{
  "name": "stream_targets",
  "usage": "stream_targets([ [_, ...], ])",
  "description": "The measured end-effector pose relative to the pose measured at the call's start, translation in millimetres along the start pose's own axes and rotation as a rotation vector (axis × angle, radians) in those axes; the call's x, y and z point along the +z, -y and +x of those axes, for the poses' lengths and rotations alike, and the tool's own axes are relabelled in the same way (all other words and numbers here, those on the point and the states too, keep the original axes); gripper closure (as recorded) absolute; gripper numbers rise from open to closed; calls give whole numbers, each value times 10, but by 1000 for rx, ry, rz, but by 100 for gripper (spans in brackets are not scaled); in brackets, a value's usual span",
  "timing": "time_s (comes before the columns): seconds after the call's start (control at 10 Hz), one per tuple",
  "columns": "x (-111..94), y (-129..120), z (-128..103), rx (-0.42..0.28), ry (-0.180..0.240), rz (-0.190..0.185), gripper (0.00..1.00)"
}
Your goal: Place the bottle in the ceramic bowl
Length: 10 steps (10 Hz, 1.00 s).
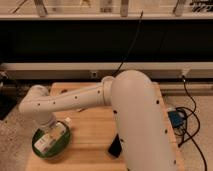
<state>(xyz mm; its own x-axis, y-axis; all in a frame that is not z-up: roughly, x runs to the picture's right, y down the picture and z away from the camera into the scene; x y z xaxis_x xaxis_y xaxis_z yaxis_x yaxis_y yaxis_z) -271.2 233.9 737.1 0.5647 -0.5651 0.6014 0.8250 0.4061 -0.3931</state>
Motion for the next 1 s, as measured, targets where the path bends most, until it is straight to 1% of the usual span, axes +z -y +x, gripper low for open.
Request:
stream_targets([
  [0.3,28,6,14,0,-3,3,30],
  [0.4,32,9,14,-2,-3,4,23],
  [0.5,35,13,15,-5,-1,7,20],
  [0.7,19,7,34,-6,4,15,20],
  [1.0,-44,-79,144,14,5,27,20],
])
